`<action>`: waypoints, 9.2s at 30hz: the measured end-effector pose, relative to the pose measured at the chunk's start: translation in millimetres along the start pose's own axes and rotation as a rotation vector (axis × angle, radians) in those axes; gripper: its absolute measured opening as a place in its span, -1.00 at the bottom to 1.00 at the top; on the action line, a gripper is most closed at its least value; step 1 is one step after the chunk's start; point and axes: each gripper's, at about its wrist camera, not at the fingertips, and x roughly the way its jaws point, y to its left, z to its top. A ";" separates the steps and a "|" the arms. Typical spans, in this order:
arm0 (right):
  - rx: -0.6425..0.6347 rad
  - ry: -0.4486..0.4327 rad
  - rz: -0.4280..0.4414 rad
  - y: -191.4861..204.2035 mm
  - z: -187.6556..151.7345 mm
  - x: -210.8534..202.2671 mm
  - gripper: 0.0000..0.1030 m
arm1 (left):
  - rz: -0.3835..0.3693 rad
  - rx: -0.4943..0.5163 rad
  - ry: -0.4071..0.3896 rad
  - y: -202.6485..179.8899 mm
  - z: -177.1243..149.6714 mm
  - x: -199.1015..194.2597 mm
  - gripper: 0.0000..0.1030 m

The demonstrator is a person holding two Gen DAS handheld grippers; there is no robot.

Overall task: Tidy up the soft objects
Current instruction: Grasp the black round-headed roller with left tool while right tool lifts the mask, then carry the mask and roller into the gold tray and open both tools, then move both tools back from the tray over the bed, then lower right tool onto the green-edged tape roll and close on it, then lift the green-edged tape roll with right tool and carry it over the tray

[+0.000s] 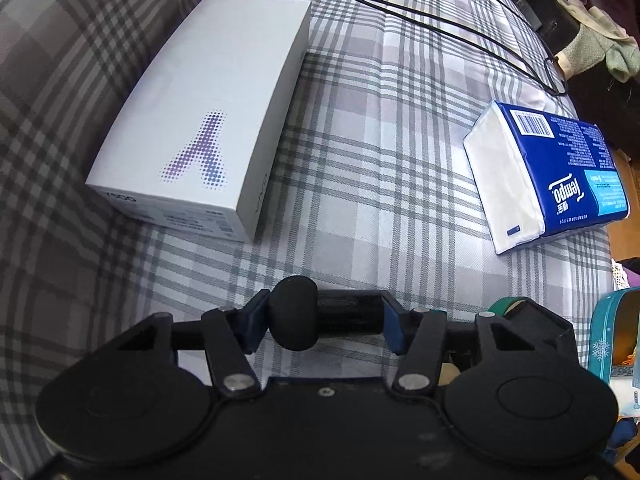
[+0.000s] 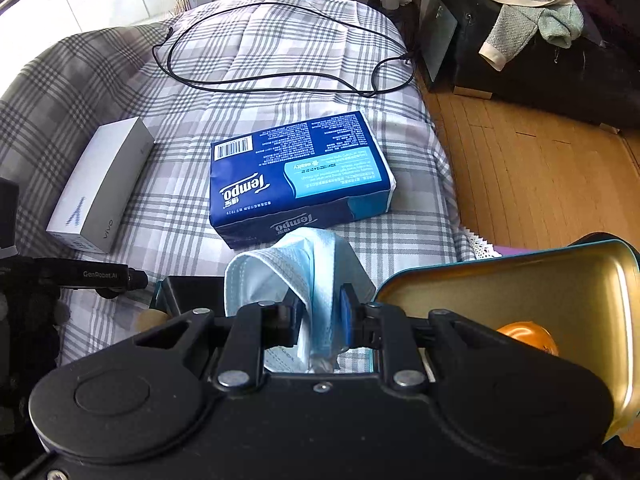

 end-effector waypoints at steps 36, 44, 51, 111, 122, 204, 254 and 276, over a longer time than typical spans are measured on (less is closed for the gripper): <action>0.510 0.036 -0.241 -181.5 -33.5 -55.3 -0.65 | -0.073 0.484 -0.052 -267.6 -91.4 -65.7 0.04; 0.567 0.028 -0.236 -201.6 -41.3 -59.2 -0.66 | -0.062 0.527 -0.072 -328.9 -108.5 -58.1 0.04; 0.602 0.001 -0.258 -217.9 -44.1 -59.3 -0.64 | -0.029 0.555 -0.121 -361.0 -99.6 -62.6 0.05; 0.372 -0.017 -0.201 -136.4 -26.8 -42.5 0.07 | 0.069 0.288 -0.204 -128.9 -24.1 -128.1 0.93; 0.218 -0.007 -0.118 -70.4 -11.7 -27.5 0.07 | 0.140 0.165 -0.154 -50.3 -16.7 -90.2 0.93; -0.192 0.183 -0.082 56.8 6.1 99.7 -0.18 | -0.005 -0.059 -0.091 18.7 -21.1 -52.5 0.93; 0.001 0.095 -0.094 31.8 26.9 83.3 -0.08 | -0.209 0.764 0.047 -84.3 -91.4 -49.7 0.93; -0.187 0.178 0.007 33.0 55.5 -9.3 -0.08 | -0.168 0.918 0.113 -114.8 -99.0 -30.7 0.79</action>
